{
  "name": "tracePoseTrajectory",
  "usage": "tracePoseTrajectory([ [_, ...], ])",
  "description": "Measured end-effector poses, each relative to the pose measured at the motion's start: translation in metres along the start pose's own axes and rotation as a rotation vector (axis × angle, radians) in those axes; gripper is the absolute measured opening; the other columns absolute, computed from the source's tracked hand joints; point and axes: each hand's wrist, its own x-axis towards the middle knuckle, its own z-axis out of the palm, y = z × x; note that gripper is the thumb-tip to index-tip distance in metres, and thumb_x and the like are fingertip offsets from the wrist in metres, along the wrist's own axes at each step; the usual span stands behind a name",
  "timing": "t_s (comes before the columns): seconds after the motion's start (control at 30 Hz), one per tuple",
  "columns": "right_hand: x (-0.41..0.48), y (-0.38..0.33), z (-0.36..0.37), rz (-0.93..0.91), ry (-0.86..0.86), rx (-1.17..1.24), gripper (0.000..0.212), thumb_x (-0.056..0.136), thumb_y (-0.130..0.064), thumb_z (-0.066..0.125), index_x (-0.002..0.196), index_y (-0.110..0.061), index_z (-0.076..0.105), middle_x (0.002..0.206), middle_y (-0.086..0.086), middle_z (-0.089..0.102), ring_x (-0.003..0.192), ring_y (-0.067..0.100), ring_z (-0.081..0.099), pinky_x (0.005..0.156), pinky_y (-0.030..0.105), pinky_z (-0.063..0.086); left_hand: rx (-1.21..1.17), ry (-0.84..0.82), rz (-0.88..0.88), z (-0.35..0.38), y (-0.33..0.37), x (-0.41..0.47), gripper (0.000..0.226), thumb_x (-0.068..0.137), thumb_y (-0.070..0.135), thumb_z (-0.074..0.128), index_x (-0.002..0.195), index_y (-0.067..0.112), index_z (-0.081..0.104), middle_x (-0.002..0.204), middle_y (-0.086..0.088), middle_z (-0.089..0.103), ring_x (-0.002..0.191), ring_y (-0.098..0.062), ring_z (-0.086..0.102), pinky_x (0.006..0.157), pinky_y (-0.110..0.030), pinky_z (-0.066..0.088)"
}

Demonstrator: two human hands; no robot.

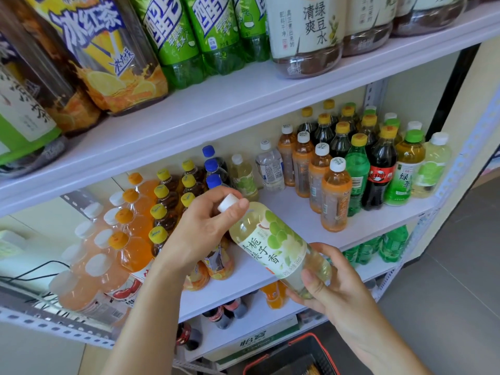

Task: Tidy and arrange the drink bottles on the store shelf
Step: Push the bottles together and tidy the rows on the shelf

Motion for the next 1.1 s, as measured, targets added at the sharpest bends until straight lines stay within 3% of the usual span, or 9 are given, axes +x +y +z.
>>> tracePoseTrajectory([
  [0.13,0.009,0.001,-0.002,-0.031,0.022,-0.086,0.042,0.076,-0.038,0.076,0.116,-0.031,0.064,0.115,0.002,0.068,0.1,0.027,0.071,0.08,0.041,0.059,0.23,-0.03,0.094,-0.001,0.0,0.013,0.033,0.09,0.045,0.055,0.098,0.015,0.066,0.065,0.017,0.054,0.056,-0.002,0.045,0.054,-0.013,0.035],
  [0.23,0.02,0.005,-0.004,-0.039,0.129,-0.269,0.033,0.082,-0.035,0.068,0.113,-0.042,0.06,0.099,-0.002,0.074,0.089,0.016,0.073,0.074,0.033,0.061,0.401,-0.053,0.138,0.002,-0.001,0.026,0.026,0.093,0.045,0.056,0.101,0.022,0.064,0.08,0.007,0.065,0.068,-0.01,0.056,0.063,-0.027,0.046],
  [0.4,0.03,0.012,-0.016,-0.037,0.237,-0.523,0.028,0.093,-0.019,0.062,0.106,-0.043,0.056,0.097,-0.007,0.073,0.093,0.01,0.069,0.087,0.044,0.056,0.746,-0.036,0.23,0.012,-0.004,0.058,0.021,0.095,0.04,0.06,0.11,0.025,0.061,0.083,0.01,0.063,0.075,-0.009,0.056,0.058,-0.018,0.038],
  [0.5,0.032,0.01,-0.021,-0.073,0.252,-0.59,0.028,0.092,-0.013,0.062,0.101,-0.04,0.061,0.093,-0.011,0.072,0.09,0.005,0.068,0.083,0.042,0.057,0.94,-0.051,0.183,0.023,-0.015,0.09,0.027,0.096,0.037,0.059,0.117,0.019,0.06,0.098,-0.005,0.068,0.091,-0.026,0.061,0.064,-0.03,0.036],
  [0.67,0.034,0.001,-0.027,-0.148,0.285,-0.688,0.03,0.091,-0.009,0.063,0.097,-0.038,0.06,0.089,-0.016,0.071,0.09,-0.008,0.061,0.075,0.014,0.051,1.263,-0.131,0.023,0.039,-0.044,0.142,0.032,0.098,0.031,0.056,0.124,0.012,0.057,0.115,-0.012,0.066,0.105,-0.031,0.062,0.075,-0.035,0.042],
  [0.73,0.038,-0.006,-0.029,-0.18,0.306,-0.743,0.03,0.092,-0.008,0.062,0.097,-0.038,0.059,0.093,-0.015,0.07,0.092,-0.006,0.061,0.074,0.014,0.049,1.422,-0.181,-0.009,0.044,-0.056,0.156,0.028,0.098,0.024,0.056,0.121,0.009,0.059,0.114,-0.011,0.067,0.103,-0.03,0.064,0.076,-0.036,0.047],
  [0.83,0.051,-0.018,-0.031,-0.243,0.335,-0.859,0.028,0.092,-0.007,0.059,0.112,-0.027,0.062,0.108,-0.011,0.065,0.104,0.008,0.06,0.087,0.03,0.052,1.604,-0.222,-0.047,0.046,-0.07,0.168,0.022,0.094,0.007,0.053,0.115,0.005,0.059,0.108,-0.011,0.068,0.097,-0.029,0.068,0.068,-0.034,0.047],
  [0.97,0.08,-0.043,-0.037,-0.47,0.385,-1.106,0.04,0.084,0.0,0.064,0.121,-0.014,0.058,0.118,0.003,0.058,0.104,0.027,0.055,0.084,0.039,0.049,1.683,-0.233,-0.046,0.043,-0.079,0.179,0.026,0.09,-0.002,0.049,0.112,0.006,0.061,0.104,-0.01,0.07,0.095,-0.028,0.069,0.062,-0.033,0.043],
  [1.1,0.111,-0.064,-0.045,-0.583,0.45,-1.299,0.055,0.079,0.001,0.068,0.131,-0.008,0.052,0.136,0.014,0.049,0.122,0.035,0.044,0.1,0.044,0.043,1.724,-0.226,0.009,0.04,-0.083,0.188,0.034,0.088,-0.003,0.05,0.119,0.008,0.056,0.1,-0.01,0.071,0.088,-0.027,0.07,0.057,-0.032,0.042],
])
